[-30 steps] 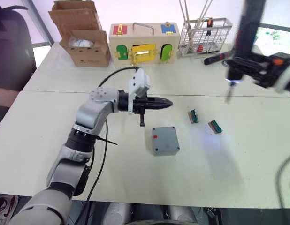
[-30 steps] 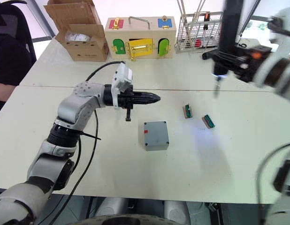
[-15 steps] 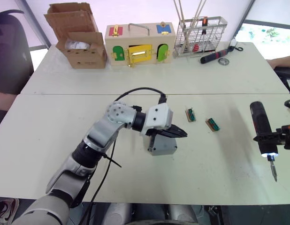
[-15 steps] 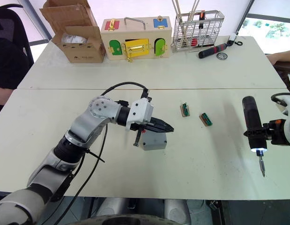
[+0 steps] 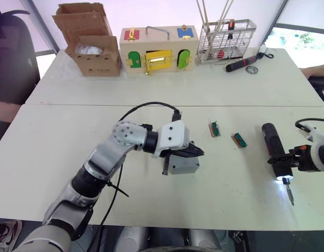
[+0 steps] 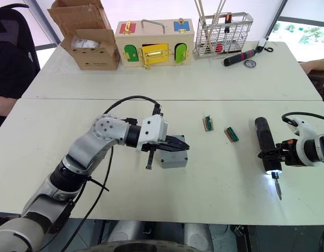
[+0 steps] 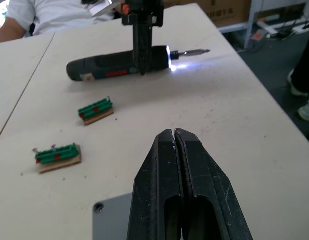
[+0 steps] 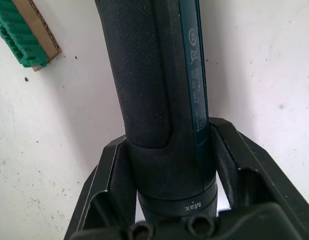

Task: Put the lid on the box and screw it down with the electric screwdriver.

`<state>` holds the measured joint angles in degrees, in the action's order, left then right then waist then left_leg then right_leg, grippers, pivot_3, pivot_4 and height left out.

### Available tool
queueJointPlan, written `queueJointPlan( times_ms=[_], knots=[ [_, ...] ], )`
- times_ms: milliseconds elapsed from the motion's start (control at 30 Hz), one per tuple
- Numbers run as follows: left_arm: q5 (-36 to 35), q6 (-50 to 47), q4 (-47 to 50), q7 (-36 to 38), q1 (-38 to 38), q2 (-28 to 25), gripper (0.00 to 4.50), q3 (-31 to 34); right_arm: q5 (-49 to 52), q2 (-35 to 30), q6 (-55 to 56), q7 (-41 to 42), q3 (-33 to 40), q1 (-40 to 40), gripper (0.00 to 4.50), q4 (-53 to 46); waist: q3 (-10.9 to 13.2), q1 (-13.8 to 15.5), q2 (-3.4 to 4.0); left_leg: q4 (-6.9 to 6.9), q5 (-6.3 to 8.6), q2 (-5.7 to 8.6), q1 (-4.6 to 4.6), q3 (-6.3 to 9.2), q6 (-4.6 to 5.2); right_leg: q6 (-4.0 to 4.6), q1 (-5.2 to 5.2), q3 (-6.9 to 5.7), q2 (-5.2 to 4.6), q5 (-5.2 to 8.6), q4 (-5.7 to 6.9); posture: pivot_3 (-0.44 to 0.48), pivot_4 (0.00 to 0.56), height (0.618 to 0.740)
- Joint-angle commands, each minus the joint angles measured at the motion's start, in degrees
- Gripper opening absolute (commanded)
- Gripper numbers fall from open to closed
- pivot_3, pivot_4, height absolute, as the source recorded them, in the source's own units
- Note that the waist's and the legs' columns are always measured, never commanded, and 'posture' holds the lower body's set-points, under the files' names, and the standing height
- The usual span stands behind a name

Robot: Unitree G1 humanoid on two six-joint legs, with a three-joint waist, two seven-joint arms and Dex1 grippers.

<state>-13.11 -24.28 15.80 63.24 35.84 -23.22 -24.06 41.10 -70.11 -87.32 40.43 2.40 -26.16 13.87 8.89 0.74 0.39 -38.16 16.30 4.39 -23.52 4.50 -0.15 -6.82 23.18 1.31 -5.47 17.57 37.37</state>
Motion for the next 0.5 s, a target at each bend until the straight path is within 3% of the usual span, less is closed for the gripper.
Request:
queueJointPlan(
  times_ms=[33,200,300,500],
  knots=[
    [0.6,1.5,0.7,1.1,1.1,-1.2,0.00,-0.5,-2.4,0.6,1.3,-0.4,1.5,-0.3,3.39,0.1,0.0,0.0,-0.01,-0.02,0.00,0.00,0.01,0.00,0.00,0.00,-0.02,0.00,0.00,0.00,0.00,0.000,0.150,0.740],
    [1.1,3.4,-1.1,2.4,1.9,-1.7,0.00,-0.5,-3.4,1.1,2.5,-0.8,4.4,2.1,4.47,-2.9,0.0,0.1,-0.12,-0.08,0.00,0.01,0.04,0.03,0.00,0.00,-0.12,-0.03,0.00,0.00,-0.01,0.000,0.150,0.740],
    [1.3,4.0,-2.7,1.8,2.6,-1.3,0.00,0.6,-4.8,-0.7,6.1,0.2,5.2,2.4,4.47,-4.4,0.0,0.1,-0.12,-0.08,0.00,0.02,0.04,0.03,0.00,-0.01,-0.12,-0.03,0.00,0.00,-0.01,0.000,0.150,0.740],
    [-1.1,2.6,-10.7,-1.5,5.8,-1.7,0.00,8.8,-6.5,-2.2,13.7,3.2,6.5,-8.5,4.47,-5.8,0.0,-0.3,0.02,-0.05,0.00,0.05,0.04,-0.06,0.00,-0.02,0.08,0.06,0.04,-0.01,0.19,0.000,0.150,0.740]
  ],
)
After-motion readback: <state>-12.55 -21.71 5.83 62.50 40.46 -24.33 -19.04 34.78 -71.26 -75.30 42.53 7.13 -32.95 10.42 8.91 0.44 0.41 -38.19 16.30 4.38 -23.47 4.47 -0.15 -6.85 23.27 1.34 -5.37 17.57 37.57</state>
